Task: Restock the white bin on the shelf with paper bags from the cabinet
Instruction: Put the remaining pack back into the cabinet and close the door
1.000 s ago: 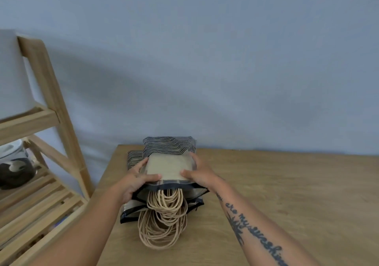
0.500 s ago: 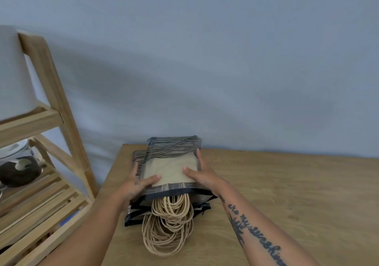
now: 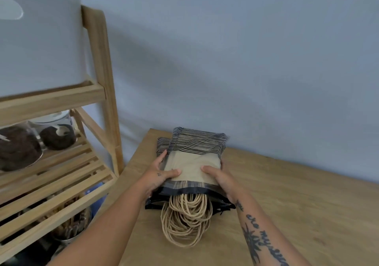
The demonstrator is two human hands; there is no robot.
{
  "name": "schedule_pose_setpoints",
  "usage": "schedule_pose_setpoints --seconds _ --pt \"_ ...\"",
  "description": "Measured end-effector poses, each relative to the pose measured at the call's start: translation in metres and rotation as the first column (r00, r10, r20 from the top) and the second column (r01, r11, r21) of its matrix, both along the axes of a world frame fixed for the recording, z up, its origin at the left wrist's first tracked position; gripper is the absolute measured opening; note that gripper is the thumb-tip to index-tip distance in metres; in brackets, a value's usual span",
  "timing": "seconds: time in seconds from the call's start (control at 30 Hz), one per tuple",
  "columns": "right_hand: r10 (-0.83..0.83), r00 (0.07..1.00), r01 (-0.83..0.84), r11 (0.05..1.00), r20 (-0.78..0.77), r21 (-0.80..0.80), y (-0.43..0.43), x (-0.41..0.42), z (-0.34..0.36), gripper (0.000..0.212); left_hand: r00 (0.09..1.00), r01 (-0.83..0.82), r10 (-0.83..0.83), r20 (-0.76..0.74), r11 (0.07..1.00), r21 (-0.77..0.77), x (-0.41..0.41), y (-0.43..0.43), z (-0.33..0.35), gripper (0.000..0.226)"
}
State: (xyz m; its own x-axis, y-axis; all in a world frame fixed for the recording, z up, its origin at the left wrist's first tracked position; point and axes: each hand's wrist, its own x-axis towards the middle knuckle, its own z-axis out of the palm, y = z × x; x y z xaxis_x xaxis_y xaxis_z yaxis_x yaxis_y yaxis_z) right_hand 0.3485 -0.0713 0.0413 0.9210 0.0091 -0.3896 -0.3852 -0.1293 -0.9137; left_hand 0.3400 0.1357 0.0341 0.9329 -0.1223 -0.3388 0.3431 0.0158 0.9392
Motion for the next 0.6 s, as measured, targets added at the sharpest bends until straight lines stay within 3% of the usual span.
schedule_pose_setpoints --seconds 0.1,0.2,0.3,0.37,0.5,0.6 --pt "0.037 0.996 -0.025 0.989 0.081 -0.147 0.006 -0.007 -0.006 0.096 1.000 -0.013 0.014 0.007 0.998 -0.057 -0.007 0.002 -0.004 0.117" --pt "0.048 0.986 -0.004 0.964 0.159 -0.265 0.008 -0.019 -0.011 0.105 0.999 -0.026 0.027 0.017 0.996 -0.088 -0.015 0.001 -0.008 0.109" --pt "0.078 0.975 -0.011 0.952 0.208 -0.306 0.003 -0.027 -0.014 0.103 0.999 -0.025 0.024 -0.025 0.998 -0.060 -0.024 -0.001 -0.004 0.115" --pt "0.070 0.979 -0.020 0.968 0.193 -0.249 0.000 -0.035 -0.014 0.104 0.998 -0.032 0.029 -0.056 0.998 -0.047 -0.032 0.000 -0.001 0.118" --pt "0.078 0.995 -0.071 0.991 0.056 -0.110 -0.006 -0.057 -0.005 0.076 0.998 0.016 -0.017 -0.062 1.000 -0.018 -0.055 0.001 0.004 0.125" --pt "0.219 0.955 -0.245 0.963 -0.201 -0.113 -0.017 -0.075 0.013 0.052 0.991 0.093 -0.085 -0.105 0.993 0.074 -0.076 0.003 0.015 0.104"
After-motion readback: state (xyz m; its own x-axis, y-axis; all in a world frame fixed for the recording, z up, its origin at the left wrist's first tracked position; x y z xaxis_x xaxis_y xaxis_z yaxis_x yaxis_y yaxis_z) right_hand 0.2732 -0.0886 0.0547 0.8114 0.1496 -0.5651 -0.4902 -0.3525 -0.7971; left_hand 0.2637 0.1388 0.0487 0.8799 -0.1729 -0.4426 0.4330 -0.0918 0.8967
